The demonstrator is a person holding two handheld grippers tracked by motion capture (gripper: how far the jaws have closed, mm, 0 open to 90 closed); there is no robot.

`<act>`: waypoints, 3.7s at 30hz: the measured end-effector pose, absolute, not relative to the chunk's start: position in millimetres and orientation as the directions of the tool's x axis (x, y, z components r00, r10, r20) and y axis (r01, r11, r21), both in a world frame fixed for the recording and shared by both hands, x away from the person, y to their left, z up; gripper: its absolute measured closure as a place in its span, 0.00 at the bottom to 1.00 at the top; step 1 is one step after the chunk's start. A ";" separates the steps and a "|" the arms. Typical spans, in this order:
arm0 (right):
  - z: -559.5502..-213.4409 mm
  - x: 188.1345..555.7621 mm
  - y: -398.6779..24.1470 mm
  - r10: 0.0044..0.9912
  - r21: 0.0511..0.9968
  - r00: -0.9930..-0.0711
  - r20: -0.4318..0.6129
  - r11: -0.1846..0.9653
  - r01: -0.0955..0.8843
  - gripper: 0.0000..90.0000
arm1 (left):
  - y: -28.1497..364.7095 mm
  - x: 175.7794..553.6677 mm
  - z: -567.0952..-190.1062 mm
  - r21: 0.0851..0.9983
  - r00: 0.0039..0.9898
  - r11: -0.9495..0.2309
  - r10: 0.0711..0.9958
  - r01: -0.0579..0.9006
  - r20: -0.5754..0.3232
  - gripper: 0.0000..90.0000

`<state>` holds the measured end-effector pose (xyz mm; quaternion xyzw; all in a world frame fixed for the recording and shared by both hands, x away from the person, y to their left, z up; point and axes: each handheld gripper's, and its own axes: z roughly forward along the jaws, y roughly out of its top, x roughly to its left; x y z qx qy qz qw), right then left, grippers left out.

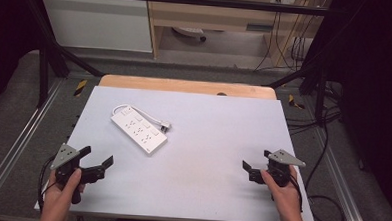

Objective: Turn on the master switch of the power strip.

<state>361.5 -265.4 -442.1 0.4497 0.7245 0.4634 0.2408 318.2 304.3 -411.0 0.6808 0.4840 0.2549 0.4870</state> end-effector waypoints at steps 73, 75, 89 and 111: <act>-438.1 355.8 -252.2 0.867 0.895 -0.493 0.067 0.166 0.414 0.04 | 271.5 445.2 -350.5 0.934 0.396 -0.056 0.913 0.352 -0.094 0.09; -437.5 355.4 -252.4 0.866 0.896 -0.495 0.068 0.165 0.412 0.04 | 270.6 449.8 -351.2 0.934 0.389 -0.066 0.918 0.351 -0.081 0.09; -436.6 354.4 -253.9 0.866 0.899 -0.495 0.072 0.159 0.409 0.04 | 269.1 479.5 -354.2 0.937 0.324 -0.072 0.945 0.342 -0.045 0.10; -436.1 354.7 -253.1 0.863 0.900 -0.499 0.076 0.156 0.407 0.04 | 274.8 504.1 -375.6 0.923 0.242 -0.084 0.970 0.375 -0.010 0.14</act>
